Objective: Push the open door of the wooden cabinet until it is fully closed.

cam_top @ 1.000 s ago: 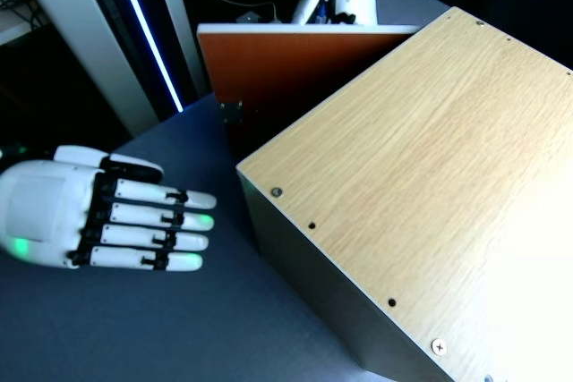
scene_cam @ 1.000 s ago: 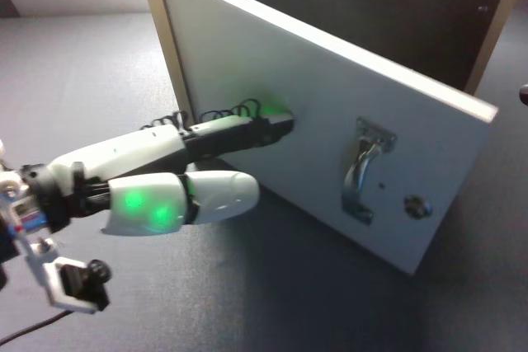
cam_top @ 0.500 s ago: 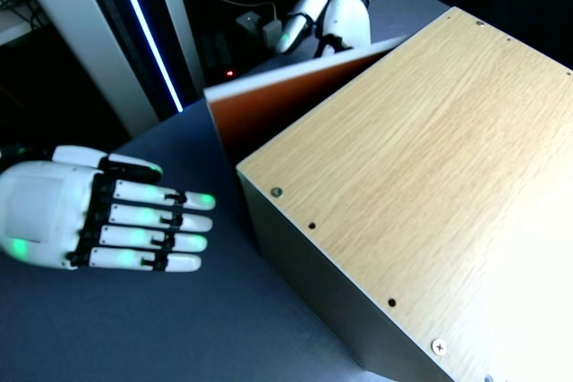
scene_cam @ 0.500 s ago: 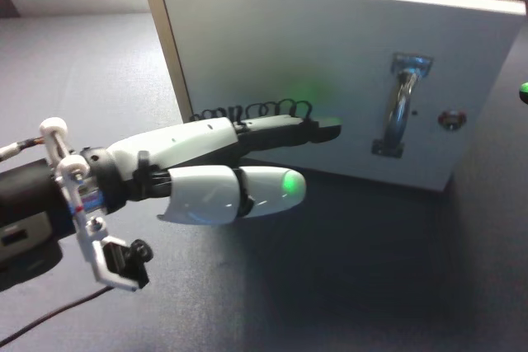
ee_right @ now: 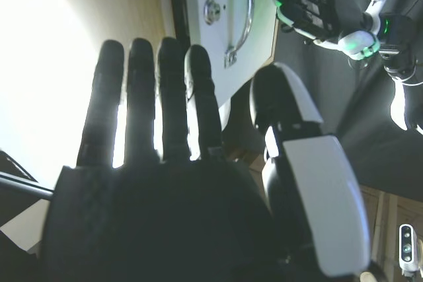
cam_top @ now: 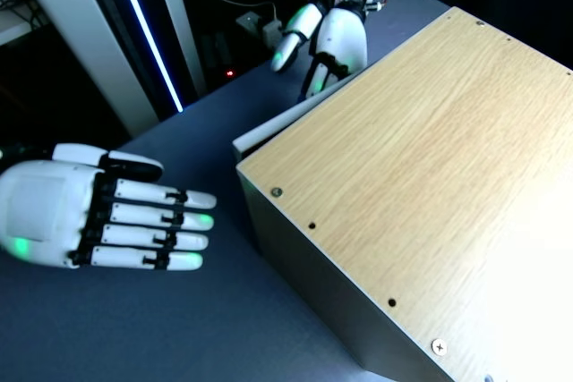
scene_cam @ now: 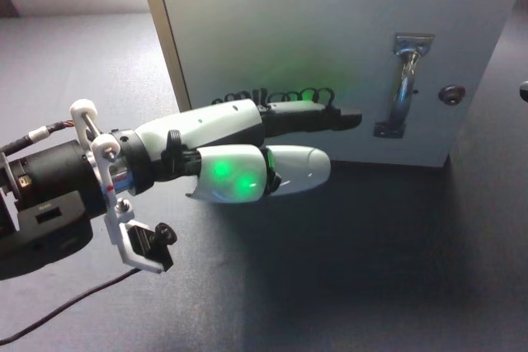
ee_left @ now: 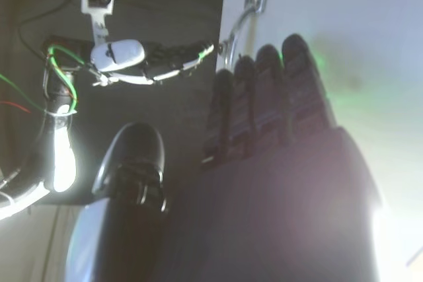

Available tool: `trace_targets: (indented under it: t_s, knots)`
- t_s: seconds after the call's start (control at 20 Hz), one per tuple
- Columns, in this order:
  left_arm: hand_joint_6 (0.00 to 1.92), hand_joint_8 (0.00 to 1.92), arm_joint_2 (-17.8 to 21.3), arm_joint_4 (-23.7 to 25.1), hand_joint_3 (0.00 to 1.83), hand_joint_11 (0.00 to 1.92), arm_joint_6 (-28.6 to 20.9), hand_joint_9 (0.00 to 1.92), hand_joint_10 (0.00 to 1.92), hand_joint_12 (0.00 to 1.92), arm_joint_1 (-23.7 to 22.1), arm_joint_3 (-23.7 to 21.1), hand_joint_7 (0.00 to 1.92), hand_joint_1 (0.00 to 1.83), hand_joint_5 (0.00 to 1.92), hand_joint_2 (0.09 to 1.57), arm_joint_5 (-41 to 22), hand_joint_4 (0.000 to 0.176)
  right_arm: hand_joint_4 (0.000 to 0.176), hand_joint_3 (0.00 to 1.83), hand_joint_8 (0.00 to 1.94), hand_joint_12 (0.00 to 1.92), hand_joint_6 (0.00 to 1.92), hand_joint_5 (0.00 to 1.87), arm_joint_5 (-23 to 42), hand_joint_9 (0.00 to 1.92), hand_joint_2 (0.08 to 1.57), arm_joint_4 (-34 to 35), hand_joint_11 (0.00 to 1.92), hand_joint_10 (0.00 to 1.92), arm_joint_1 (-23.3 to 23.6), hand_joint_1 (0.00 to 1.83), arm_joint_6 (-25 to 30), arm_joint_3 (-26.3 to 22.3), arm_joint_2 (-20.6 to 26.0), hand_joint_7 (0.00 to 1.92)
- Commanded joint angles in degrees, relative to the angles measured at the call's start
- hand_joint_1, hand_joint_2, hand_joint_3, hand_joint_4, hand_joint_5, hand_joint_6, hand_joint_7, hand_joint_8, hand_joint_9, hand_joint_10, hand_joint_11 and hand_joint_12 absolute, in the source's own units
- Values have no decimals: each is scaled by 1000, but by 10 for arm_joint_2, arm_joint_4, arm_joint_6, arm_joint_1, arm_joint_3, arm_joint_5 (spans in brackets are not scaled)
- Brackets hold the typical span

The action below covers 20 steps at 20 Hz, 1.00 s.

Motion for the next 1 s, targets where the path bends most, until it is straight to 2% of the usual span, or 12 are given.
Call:
trace_targets:
  t_s: [0.0, 0.2, 0.3, 0.4, 0.45, 0.5, 0.55, 0.65, 0.75, 0.85, 0.9, 0.95]
  knots:
    - [0, 0, -2, -19, 3, 77, -3, 118, 1, 21, -9, 2, 148, 0, 173, 1546, -67, 0, 0, 0, 4, 147, 1, 382, 69, 319, 1402, 17, 205, 4, 6, 307, 4, 2, -1, 382]
    - [11, 10, -14, -55, 0, 56, -3, 99, 9, 12, -21, 16, 140, 0, 174, 1526, -71, 0, 0, 0, 1, 117, 3, 402, 69, 272, 1408, 18, 159, 0, 6, 436, 4, 2, -1, 361]
    - [3, 2, -25, -67, 0, 43, -3, 70, 1, 4, -25, 25, 117, 91, 179, 1517, -79, 0, 0, 4, 1, 132, 1, 397, 69, 301, 1436, 18, 210, 6, 6, 516, 4, 3, -3, 368]
    - [4, 5, -26, -72, 0, 64, -3, 66, 5, 11, -27, 27, 108, 220, 169, 1491, -88, 0, 0, 2, 3, 198, 0, 373, 69, 381, 1467, 18, 310, 12, 6, 572, 4, 4, -3, 396]
    - [2, 4, -24, -73, 0, 76, -3, 80, 6, 15, -26, 24, 114, 186, 166, 1491, -96, 0, 0, 3, 1, 330, 0, 383, 69, 401, 1462, 18, 249, 5, 6, 611, 4, 4, -3, 415]
    - [2, 3, -21, -73, 3, 61, -3, 79, 3, 7, -23, 20, 103, 136, 143, 1505, -101, 0, 0, 0, 0, 448, 0, 379, 69, 381, 1459, 18, 166, 1, 6, 571, 4, 4, -3, 406]
    - [2, 3, -15, -73, 8, 59, -3, 82, 4, 6, -17, 14, 104, 126, 139, 1515, -110, 0, 0, 0, 0, 532, 0, 379, 69, 382, 1456, 18, 133, 0, 6, 551, 4, 4, -3, 407]
    - [9, 6, 4, -74, 5, 72, -3, 110, 5, 11, -3, -4, 140, 50, 194, 1531, -132, 0, 0, 0, 0, 551, 1, 375, 69, 354, 1452, 18, 102, 0, 6, 481, 4, 4, -3, 391]
    - [10, 12, 28, -66, 8, 88, -3, 131, 10, 17, 12, -24, 170, 47, 215, 1543, -159, 0, 0, 0, 1, 471, 2, 416, 69, 348, 1407, 18, 116, 1, 6, 508, 4, 4, -3, 411]
    - [2, 8, 54, -49, 1, 95, -3, 173, 7, 26, 29, -42, 221, 99, 230, 1561, -182, 0, 0, 0, 1, 421, 0, 412, 69, 279, 1365, 18, 34, 0, 6, 281, 4, 4, -3, 380]
    - [2, 3, 69, -45, 0, 132, -3, 198, 8, 49, 38, -52, 234, 24, 176, 1550, -191, 0, 0, 3, 5, 353, 0, 397, 69, 229, 1386, 18, 1, 4, 6, 357, 4, 4, -3, 341]
    - [2, 3, 81, -45, 0, 132, -3, 198, 8, 49, 47, -60, 234, 24, 176, 1550, -200, 0, 0, 3, 5, 353, 0, 397, 69, 229, 1386, 18, 1, 4, 6, 357, 4, 4, -3, 341]
